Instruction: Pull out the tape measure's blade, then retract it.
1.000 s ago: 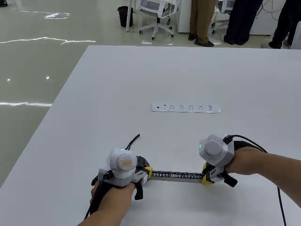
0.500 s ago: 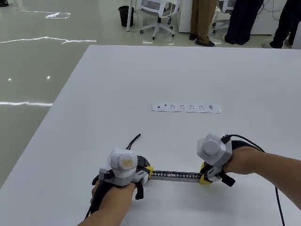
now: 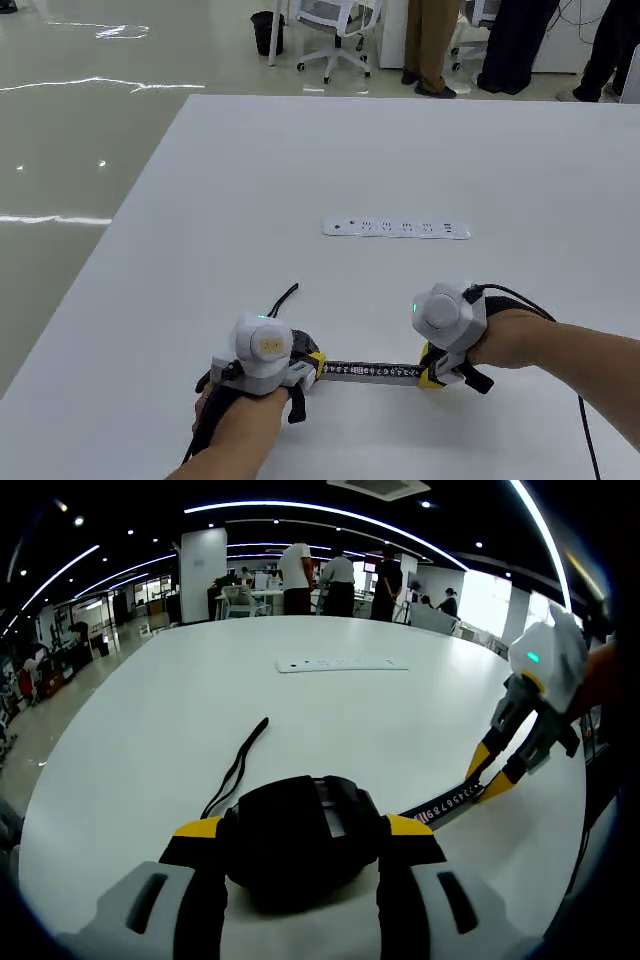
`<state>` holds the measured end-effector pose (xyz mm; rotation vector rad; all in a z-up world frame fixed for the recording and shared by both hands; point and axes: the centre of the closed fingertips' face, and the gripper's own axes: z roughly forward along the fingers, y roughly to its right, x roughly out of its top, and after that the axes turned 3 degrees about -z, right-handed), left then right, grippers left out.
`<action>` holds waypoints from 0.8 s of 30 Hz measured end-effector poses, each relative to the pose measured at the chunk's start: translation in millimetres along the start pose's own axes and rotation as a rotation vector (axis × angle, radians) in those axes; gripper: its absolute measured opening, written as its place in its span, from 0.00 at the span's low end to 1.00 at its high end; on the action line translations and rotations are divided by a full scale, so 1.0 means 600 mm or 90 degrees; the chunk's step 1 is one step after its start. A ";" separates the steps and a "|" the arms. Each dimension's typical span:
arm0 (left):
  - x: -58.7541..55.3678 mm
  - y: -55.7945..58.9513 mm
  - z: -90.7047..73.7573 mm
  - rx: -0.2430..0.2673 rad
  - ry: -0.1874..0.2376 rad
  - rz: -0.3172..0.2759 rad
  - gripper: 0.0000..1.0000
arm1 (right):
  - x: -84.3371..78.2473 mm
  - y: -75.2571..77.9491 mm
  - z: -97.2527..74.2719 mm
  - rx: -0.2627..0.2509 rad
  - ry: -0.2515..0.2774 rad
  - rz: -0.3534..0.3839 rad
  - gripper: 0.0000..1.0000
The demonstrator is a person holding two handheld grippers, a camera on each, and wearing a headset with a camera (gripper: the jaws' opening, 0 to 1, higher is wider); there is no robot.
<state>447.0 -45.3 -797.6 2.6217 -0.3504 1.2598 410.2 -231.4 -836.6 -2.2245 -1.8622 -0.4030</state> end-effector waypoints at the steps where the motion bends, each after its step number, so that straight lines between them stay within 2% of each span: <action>1: 0.000 0.000 0.000 0.000 0.000 0.001 0.56 | 0.001 0.000 0.000 0.000 0.000 0.000 0.15; 24: -0.001 0.000 0.002 -0.002 0.000 0.002 0.56 | 0.020 0.000 0.008 -0.005 0.009 0.003 0.15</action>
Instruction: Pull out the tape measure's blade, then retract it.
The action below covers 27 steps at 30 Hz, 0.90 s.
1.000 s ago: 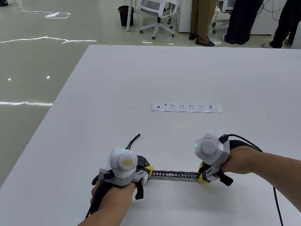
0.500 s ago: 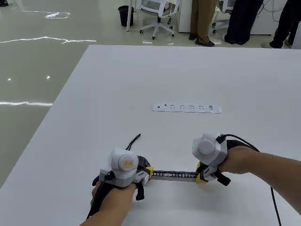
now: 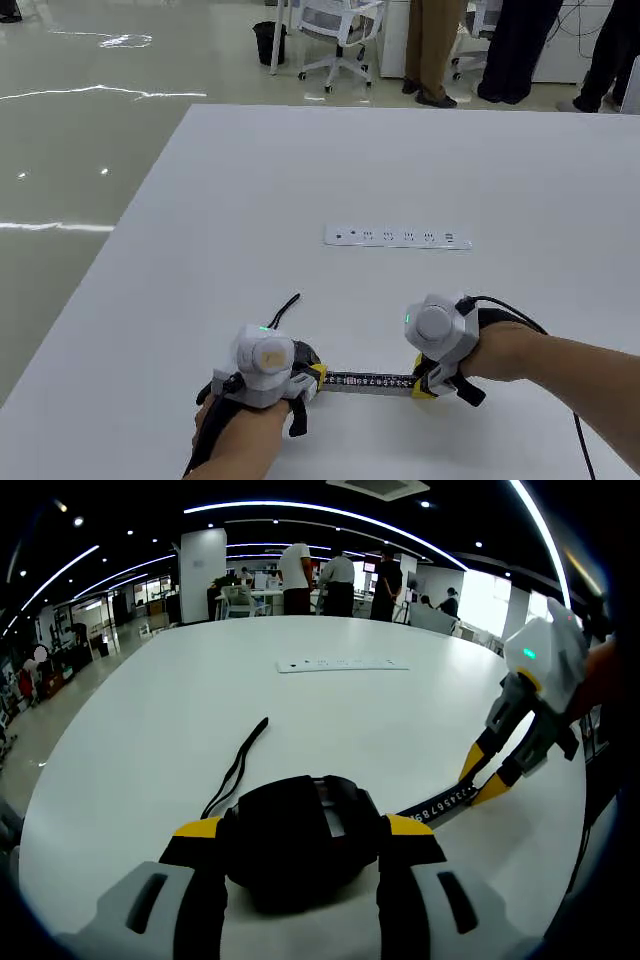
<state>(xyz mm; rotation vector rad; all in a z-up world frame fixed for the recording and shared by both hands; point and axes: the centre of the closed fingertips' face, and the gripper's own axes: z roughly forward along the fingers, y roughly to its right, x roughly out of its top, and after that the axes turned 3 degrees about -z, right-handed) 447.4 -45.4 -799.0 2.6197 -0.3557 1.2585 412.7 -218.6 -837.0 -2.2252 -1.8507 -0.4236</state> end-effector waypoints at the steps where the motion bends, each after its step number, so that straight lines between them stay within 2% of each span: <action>1: 0.000 0.000 0.000 0.000 -0.001 0.000 0.56 | 0.001 0.000 0.001 0.000 0.000 0.001 0.15; 27: 0.000 0.000 -0.001 0.000 0.000 -0.002 0.56 | 0.030 -0.001 0.011 0.002 0.010 -0.006 0.15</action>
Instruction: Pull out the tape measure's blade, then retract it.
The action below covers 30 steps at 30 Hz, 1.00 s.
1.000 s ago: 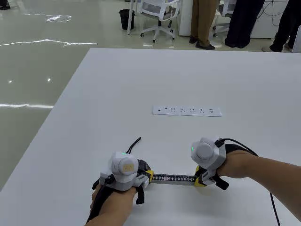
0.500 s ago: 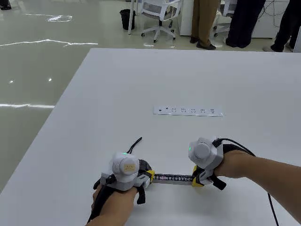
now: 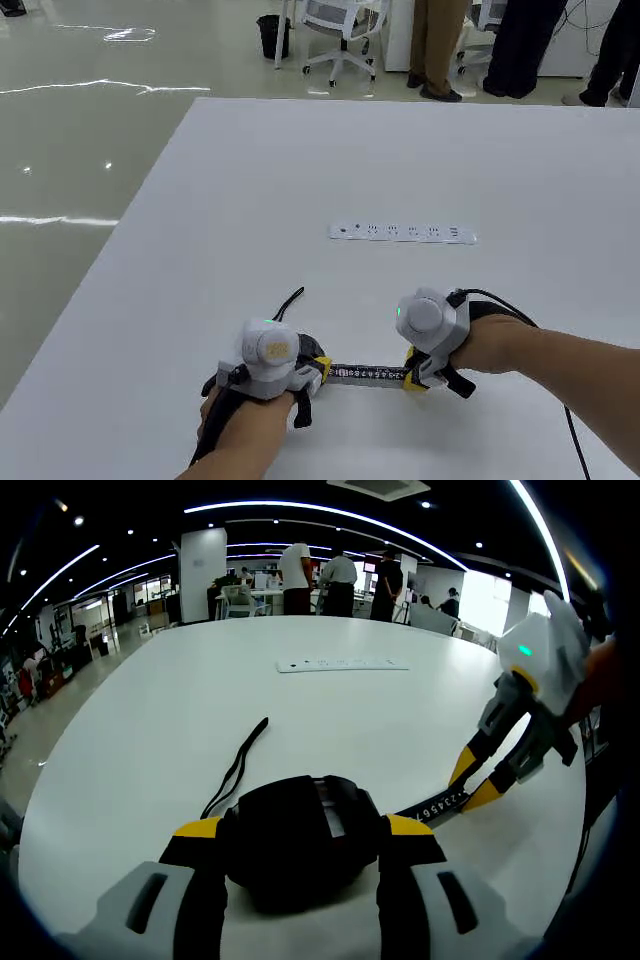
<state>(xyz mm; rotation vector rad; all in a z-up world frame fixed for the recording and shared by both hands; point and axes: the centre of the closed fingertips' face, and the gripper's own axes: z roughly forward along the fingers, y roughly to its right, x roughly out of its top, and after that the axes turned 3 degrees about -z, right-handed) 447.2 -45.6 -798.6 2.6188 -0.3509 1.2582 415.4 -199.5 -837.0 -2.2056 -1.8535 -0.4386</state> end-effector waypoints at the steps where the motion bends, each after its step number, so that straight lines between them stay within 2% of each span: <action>1: 0.000 0.000 0.000 0.000 0.001 0.000 0.56 | 0.002 -0.001 -0.001 0.001 0.000 0.006 0.15; 30: 0.001 0.000 -0.001 0.000 0.001 -0.001 0.56 | 0.040 -0.004 0.018 0.003 0.013 -0.005 0.15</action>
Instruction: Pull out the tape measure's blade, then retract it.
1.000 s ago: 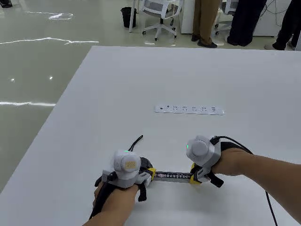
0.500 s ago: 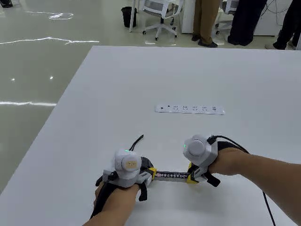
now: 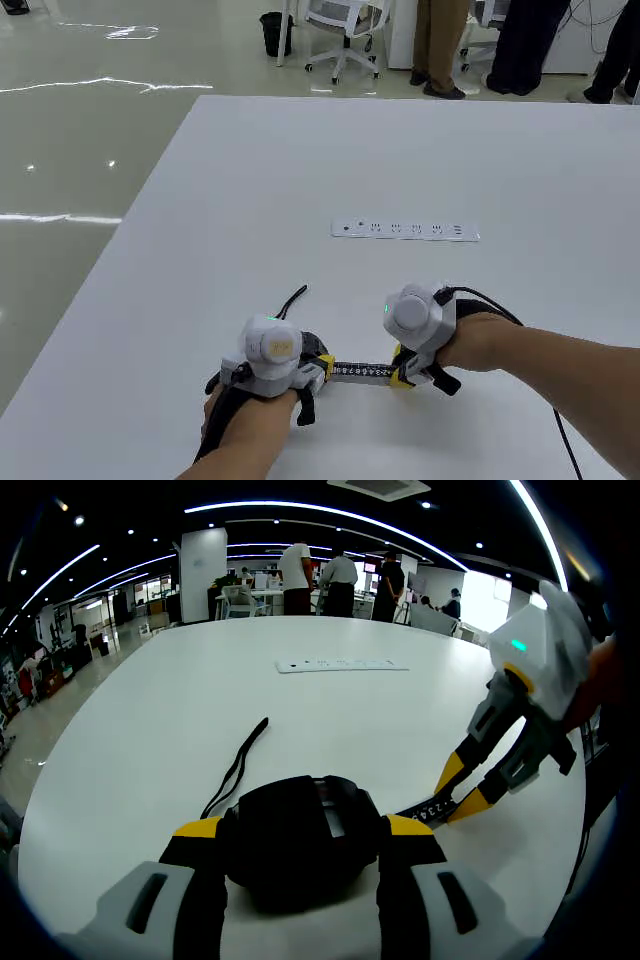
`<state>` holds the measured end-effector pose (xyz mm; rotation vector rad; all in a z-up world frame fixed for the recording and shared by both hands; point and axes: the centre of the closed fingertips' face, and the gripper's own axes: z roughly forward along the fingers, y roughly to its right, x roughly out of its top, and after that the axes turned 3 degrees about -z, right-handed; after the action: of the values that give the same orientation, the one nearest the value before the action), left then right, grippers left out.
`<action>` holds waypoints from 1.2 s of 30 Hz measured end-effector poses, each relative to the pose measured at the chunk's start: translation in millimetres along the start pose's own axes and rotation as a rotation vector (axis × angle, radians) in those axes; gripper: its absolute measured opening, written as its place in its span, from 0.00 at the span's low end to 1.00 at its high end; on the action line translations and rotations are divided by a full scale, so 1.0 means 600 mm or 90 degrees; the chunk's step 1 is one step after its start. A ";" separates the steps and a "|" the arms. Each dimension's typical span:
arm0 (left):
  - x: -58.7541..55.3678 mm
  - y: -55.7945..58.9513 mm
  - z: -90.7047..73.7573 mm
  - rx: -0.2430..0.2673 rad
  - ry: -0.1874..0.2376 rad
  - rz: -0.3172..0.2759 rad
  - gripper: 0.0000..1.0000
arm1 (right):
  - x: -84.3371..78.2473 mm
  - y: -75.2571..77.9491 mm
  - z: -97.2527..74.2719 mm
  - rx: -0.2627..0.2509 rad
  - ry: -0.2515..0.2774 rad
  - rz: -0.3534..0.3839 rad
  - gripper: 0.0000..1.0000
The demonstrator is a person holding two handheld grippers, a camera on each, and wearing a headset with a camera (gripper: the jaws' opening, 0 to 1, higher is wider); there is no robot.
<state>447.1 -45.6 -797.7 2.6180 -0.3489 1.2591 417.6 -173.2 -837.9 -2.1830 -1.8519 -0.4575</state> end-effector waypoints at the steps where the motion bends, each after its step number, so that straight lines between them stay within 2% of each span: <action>1: 0.000 0.000 0.000 0.000 0.000 0.000 0.56 | 0.003 -0.001 0.000 0.001 0.000 0.000 0.15; 36: -0.001 0.000 0.000 0.001 -0.002 -0.002 0.56 | 0.039 -0.004 0.016 0.001 0.013 -0.017 0.15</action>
<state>446.9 -45.3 -798.2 2.6209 -0.3449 1.2558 419.3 -147.8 -837.7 -2.1466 -1.8719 -0.4827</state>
